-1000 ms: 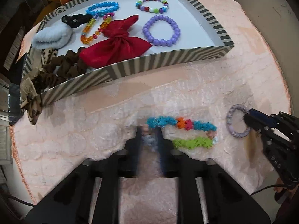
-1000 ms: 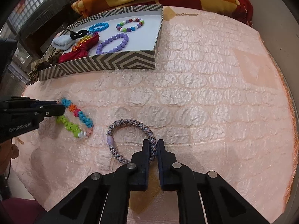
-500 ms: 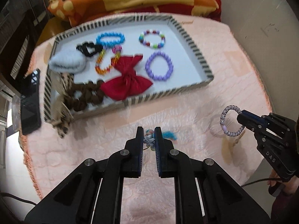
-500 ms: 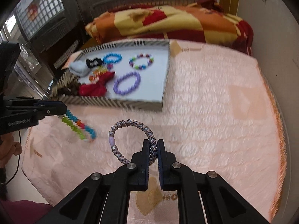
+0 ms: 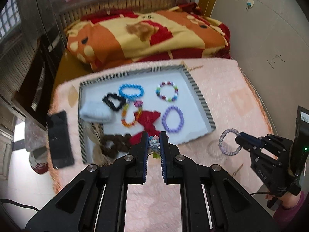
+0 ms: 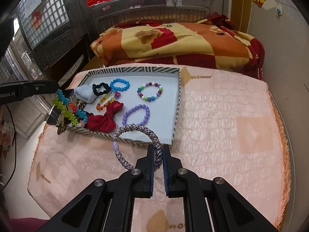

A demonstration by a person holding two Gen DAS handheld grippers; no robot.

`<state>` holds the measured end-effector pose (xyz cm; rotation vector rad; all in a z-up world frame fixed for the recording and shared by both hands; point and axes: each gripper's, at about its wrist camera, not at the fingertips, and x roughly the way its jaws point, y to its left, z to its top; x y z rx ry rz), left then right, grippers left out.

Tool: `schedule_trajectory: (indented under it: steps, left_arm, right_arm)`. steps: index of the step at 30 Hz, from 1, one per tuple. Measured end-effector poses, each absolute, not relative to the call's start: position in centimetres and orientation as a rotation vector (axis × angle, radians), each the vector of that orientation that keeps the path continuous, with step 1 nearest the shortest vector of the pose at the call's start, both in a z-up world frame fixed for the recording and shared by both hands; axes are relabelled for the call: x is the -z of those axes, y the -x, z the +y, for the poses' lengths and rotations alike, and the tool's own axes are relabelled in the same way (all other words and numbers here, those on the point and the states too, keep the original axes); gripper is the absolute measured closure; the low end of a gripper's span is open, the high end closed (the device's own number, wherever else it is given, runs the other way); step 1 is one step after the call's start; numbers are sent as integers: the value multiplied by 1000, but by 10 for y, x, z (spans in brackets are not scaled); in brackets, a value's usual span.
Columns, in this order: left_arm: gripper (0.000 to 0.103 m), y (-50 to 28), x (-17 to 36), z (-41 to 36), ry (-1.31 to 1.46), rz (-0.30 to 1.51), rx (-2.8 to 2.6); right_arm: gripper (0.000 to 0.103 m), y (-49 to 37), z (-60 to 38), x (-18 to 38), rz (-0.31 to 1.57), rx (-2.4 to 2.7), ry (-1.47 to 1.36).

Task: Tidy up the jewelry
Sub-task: 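Carry the teal-green bracelets into the tray with left tool while right places grey bracelet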

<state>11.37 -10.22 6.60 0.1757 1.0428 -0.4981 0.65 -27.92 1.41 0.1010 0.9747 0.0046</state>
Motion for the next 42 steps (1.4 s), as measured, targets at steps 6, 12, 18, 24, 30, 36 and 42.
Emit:
schedule_trajectory:
  steps: [6, 12, 18, 24, 30, 36, 42]
  left_arm:
    - [93, -128, -73, -109, -210, 1008, 477]
    - [93, -143, -71, -116, -236, 1003, 468]
    - [93, -157, -65, -124, -246, 1010, 467]
    - [93, -172, -56, -134, -263, 1025, 460]
    - [93, -195, -46, -146, -268, 1047, 449]
    - [93, -218, -32, -167, -261, 1082, 450]
    - [93, -234, -17, -193, -250, 1110, 471]
  right_arm:
    - [96, -22, -279, -13, 971, 8, -113]
    - [96, -36, -282, -12, 973, 15, -129]
    - [96, -48, -286, -5, 990, 23, -146]
    - [96, -62, -288, 5, 1012, 25, -175]
    - [96, -79, -289, 20, 1043, 41, -202]
    - [96, -99, -290, 38, 1075, 71, -226]
    - [96, -118, -297, 56, 1098, 143, -249]
